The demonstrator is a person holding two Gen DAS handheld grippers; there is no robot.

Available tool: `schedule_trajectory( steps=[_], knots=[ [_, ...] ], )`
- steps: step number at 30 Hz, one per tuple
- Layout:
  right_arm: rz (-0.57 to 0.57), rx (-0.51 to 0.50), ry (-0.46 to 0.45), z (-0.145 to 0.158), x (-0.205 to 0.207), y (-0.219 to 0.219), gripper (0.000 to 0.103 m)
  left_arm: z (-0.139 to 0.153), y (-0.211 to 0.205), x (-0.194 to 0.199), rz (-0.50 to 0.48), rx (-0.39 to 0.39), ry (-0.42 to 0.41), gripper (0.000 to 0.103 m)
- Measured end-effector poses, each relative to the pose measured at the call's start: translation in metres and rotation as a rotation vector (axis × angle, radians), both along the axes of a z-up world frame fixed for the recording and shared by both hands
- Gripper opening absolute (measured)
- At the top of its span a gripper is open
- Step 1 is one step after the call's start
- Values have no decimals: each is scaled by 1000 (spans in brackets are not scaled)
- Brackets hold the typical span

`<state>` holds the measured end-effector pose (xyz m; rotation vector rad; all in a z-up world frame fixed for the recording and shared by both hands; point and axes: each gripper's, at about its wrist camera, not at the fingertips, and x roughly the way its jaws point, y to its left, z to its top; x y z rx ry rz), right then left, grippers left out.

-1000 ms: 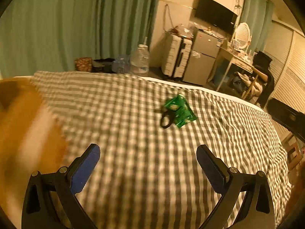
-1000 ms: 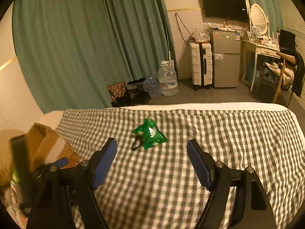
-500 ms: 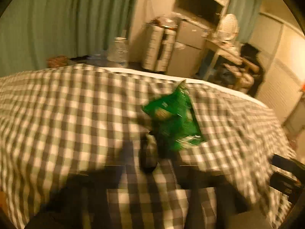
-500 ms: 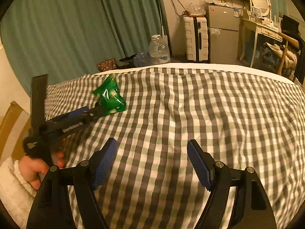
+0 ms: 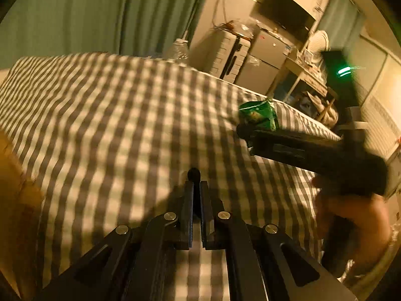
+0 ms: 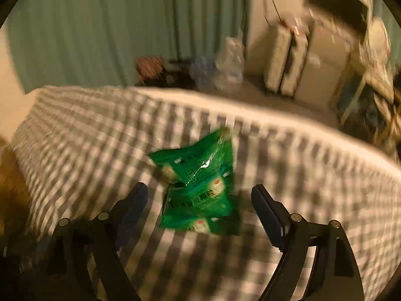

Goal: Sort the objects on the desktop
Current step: 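Grasp the green snack packet with the right gripper, then carry the green packet into the cardboard box and open the right gripper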

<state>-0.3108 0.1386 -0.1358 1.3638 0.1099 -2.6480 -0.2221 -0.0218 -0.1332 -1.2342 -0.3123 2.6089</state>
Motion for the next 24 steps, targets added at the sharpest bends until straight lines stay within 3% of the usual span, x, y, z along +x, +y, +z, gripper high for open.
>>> schedule_trajectory(
  steps=[2,3,7,12,16,19,24],
  knots=[
    [-30,10,22,4,18,4,35,3,-4,8,0,-25,3,4],
    [-32,-10,12,6,26,8,31,5,-6,10,-4,-24,3,4],
    [-51,-90,-5,11,90,34,31,14,-18,22,-17,36,-33,4],
    [-106,-212,-76,13,176,65,31,60,-19,65,-57,76,40,4],
    [-26,-255,-6,72,211,46,31,120,-35,94,-46,100,116,4],
    [110,-263,90,134,233,3,31,165,-62,108,-3,119,165,4],
    [277,-353,141,197,257,-80,31,222,-134,132,102,87,216,4]
  ],
)
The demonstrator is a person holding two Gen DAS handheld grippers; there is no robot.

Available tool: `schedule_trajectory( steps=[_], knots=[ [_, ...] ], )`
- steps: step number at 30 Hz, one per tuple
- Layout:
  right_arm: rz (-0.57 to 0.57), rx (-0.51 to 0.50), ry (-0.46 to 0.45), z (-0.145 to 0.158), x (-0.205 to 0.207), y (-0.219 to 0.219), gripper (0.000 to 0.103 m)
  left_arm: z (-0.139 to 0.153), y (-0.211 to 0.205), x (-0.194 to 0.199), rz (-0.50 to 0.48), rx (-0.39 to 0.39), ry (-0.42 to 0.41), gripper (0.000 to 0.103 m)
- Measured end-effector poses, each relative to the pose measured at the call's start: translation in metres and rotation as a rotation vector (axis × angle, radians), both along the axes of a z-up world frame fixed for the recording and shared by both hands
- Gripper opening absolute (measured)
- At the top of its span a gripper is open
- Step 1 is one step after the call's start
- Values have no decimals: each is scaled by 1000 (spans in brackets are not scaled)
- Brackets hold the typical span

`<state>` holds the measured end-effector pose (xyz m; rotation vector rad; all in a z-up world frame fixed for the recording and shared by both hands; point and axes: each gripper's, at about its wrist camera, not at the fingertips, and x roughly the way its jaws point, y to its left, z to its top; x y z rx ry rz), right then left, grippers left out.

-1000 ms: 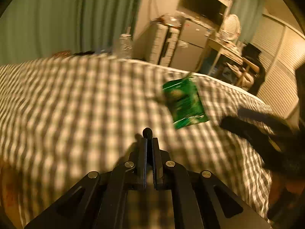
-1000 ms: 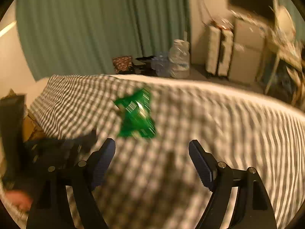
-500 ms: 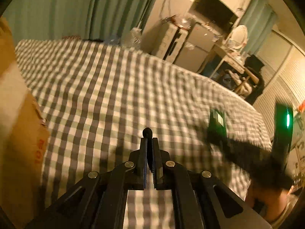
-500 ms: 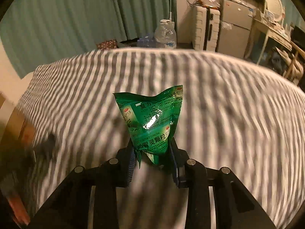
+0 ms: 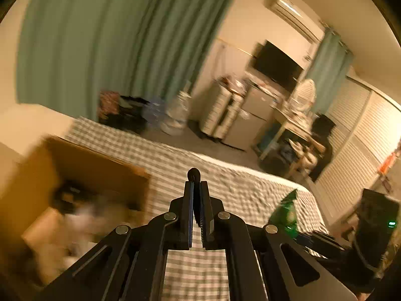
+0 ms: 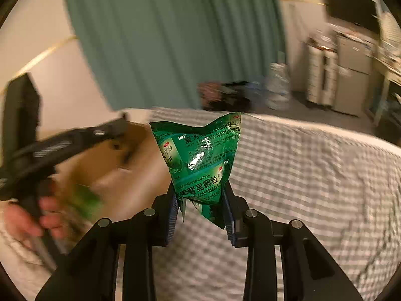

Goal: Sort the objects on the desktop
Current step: 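Carry the green packet into the cardboard box and open the right gripper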

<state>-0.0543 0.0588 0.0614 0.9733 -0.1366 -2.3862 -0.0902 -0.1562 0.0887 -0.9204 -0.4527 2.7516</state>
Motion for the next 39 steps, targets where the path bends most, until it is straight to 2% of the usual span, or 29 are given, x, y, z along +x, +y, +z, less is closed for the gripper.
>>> schedule_trajectory(
  steps=[2,4,8,9,11,12,13,14,15,18,19,20,24,27,30,33,36,39],
  knots=[
    [58,-47,-19,9,4,-36,32,6,-25,9,46,-48,3,4],
    [94,-64,-39,9,3,-64,32,-1,-53,21,102,-112,-6,4],
    [103,-44,-78,-11,-7,-121,35,-36,-96,24,157,-109,-64,4],
    [78,-38,-71,-14,-11,-128,39,-43,-103,24,158,-116,-68,4],
    [32,-37,-58,-18,-14,-135,69,-51,-109,23,158,-153,-67,12],
    [-9,-23,-48,-17,-16,-133,93,-55,-112,23,163,-180,-73,32],
    [-45,-14,-30,-16,-14,-131,95,-57,-114,25,181,-199,-70,76],
    [-76,-10,-3,-14,-12,-122,95,-58,-115,26,200,-210,-65,96],
    [-99,-5,25,-11,-9,-113,95,-57,-116,30,243,-218,-20,103],
    [-187,61,106,-1,4,-81,96,-53,-111,35,195,-177,29,103],
    [-219,101,132,2,16,-64,100,-50,-102,32,188,-175,32,103],
    [-235,127,144,3,17,-51,103,-48,-96,35,183,-177,38,103],
    [-277,263,168,17,39,-15,103,-40,-59,53,116,-231,65,103],
    [-317,261,174,18,68,11,103,-34,-25,72,69,-272,103,103],
    [-333,239,198,-1,96,17,103,-36,2,97,28,-272,108,103],
    [-332,256,215,-18,103,11,102,-44,21,112,67,-300,94,103],
    [-357,331,211,-31,93,3,102,-56,24,119,129,-297,49,103],
    [-391,257,186,-33,87,15,102,-66,23,118,162,-291,18,103]
  ],
)
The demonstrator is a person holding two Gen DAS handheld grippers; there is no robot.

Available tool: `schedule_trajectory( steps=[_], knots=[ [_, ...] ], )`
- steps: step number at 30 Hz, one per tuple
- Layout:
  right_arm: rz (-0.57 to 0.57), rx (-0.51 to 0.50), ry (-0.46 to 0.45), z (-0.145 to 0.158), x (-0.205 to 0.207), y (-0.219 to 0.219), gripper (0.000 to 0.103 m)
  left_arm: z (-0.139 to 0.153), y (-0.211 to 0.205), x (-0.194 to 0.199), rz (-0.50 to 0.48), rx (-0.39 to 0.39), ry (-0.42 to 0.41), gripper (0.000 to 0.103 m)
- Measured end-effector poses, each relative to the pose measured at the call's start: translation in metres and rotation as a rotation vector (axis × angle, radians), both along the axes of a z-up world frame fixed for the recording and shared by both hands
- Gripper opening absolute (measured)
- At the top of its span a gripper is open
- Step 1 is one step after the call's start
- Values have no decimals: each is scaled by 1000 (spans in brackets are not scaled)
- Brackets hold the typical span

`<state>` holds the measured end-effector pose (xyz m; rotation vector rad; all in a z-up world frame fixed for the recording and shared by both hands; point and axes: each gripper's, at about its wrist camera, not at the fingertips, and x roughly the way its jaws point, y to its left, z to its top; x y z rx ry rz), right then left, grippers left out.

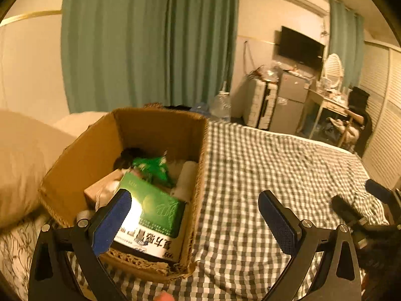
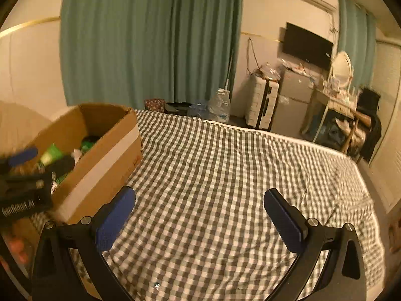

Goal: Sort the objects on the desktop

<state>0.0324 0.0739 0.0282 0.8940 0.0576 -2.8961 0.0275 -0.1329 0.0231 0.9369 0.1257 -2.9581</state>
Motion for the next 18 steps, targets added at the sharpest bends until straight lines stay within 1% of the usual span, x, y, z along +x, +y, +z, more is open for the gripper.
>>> schedule_trajectory(
  steps=[2,5,9,13,18],
  knots=[
    [-27,-62,-11,-1,-3,12,102,-4,-1,-3,11,14,-16,103],
    [-58,-105,-40,-6,-9,25,102,-6,-4,-7,12,28,-6,103],
    [-66,-106,-49,-9,-15,26,102,-9,-4,-8,3,20,-11,103],
    [-51,-97,-48,-12,-16,23,102,-7,-6,-13,3,10,-3,103],
    [-34,-76,-63,-18,-13,16,102,-7,-7,-16,-2,19,-5,103]
  ],
)
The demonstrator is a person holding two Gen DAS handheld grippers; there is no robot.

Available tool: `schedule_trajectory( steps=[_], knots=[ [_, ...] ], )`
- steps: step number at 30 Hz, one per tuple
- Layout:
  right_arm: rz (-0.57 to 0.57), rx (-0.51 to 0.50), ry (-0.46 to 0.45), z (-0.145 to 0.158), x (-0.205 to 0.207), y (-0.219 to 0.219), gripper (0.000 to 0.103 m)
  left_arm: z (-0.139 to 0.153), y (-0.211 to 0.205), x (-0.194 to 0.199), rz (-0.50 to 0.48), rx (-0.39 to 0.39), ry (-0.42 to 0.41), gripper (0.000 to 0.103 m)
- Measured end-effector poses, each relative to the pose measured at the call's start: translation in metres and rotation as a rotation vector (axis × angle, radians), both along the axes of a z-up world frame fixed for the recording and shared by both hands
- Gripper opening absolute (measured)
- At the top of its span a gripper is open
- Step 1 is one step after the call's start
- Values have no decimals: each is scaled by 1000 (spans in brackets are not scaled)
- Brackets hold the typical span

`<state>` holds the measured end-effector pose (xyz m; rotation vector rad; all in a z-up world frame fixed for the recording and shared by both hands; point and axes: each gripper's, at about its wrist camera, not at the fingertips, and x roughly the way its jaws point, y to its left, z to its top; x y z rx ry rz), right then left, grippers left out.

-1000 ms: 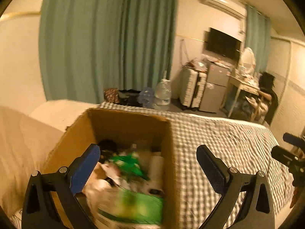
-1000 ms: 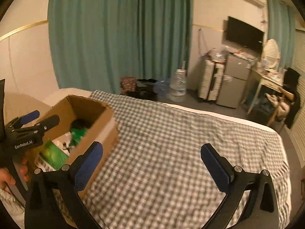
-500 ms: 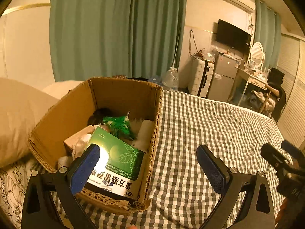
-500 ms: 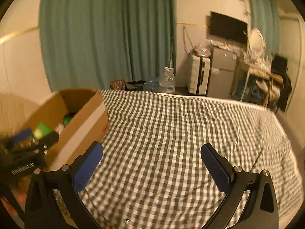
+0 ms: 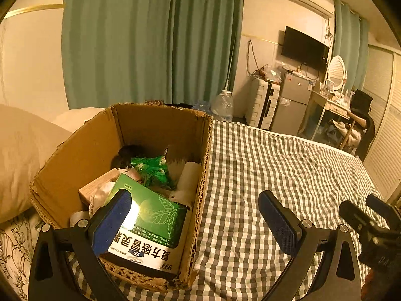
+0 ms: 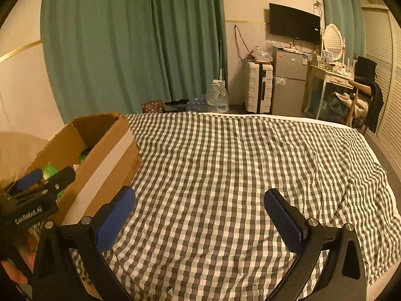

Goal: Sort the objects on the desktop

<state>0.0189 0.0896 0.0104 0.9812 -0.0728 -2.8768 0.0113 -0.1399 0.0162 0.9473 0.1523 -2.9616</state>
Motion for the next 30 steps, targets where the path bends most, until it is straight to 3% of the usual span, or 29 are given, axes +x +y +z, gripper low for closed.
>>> schedule_trajectory(
  steps=[8,30],
  knots=[
    [12,4,-15,-6,2,-6,102,5,-8,1,-6,24,14,103],
    [10,4,-30,-8,6,-9,102,7,-5,7,8,-6,32,103]
  ],
)
